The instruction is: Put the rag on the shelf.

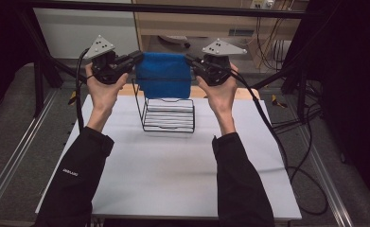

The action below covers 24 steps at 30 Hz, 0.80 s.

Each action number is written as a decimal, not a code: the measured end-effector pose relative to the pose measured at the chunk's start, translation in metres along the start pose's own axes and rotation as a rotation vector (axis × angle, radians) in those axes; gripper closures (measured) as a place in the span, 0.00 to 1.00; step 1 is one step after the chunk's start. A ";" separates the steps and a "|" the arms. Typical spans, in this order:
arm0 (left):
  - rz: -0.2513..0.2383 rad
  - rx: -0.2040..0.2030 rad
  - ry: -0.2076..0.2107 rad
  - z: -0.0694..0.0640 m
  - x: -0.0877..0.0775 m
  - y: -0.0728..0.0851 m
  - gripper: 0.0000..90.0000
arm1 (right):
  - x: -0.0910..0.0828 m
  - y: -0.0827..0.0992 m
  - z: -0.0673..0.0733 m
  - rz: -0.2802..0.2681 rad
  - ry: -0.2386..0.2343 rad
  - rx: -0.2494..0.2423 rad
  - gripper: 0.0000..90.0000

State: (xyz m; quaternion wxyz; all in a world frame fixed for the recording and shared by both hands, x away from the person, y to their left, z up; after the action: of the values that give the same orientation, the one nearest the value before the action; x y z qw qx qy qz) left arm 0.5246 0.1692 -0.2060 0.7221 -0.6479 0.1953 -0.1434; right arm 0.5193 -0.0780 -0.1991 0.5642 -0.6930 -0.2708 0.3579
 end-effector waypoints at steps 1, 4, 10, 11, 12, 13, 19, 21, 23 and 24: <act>0.003 0.010 -0.002 -0.001 0.000 0.000 0.95 | -0.001 0.001 0.000 0.004 -0.001 0.000 0.97; 0.011 0.029 -0.008 -0.003 0.001 0.001 0.95 | -0.001 0.004 0.001 0.014 -0.004 0.003 0.97; 0.017 0.039 0.005 -0.005 -0.003 0.004 0.95 | -0.005 0.008 0.003 0.018 -0.017 0.003 0.97; 0.021 0.040 0.005 -0.005 -0.004 0.005 0.95 | -0.005 0.008 0.004 0.021 -0.019 0.002 0.97; 0.023 0.039 0.006 -0.006 -0.004 0.007 0.95 | -0.006 0.009 0.005 0.024 -0.023 0.000 0.97; 0.030 0.038 0.008 -0.006 -0.005 0.008 0.95 | -0.006 0.009 0.006 0.028 -0.026 -0.001 0.96; 0.074 0.018 0.016 -0.006 -0.010 0.015 0.95 | -0.006 0.012 0.011 0.061 -0.046 0.003 0.96; 0.091 0.012 0.020 -0.007 -0.011 0.017 0.95 | -0.007 0.014 0.013 0.069 -0.053 0.008 0.96; 0.106 0.009 0.025 -0.007 -0.013 0.019 0.94 | -0.007 0.016 0.014 0.078 -0.058 0.017 0.96; 0.112 0.008 0.034 -0.008 -0.013 0.020 0.94 | -0.008 0.017 0.015 0.080 -0.059 0.023 0.96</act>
State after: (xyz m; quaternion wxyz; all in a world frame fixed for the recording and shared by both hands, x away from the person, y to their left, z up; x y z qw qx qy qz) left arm 0.5079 0.1705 -0.2257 0.7283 -0.6304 0.2428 -0.1146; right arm 0.5025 -0.0793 -0.2160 0.5493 -0.6857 -0.2555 0.4036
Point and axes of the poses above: each handheld gripper's, and its own axes: x roughly forward along the jaws, y roughly out of its underside, z roughly to its left, the point moved 4 cm from there along x, roughly forward along the jaws, and after that the axes turned 13 degrees about -y, right-handed, at the moved point
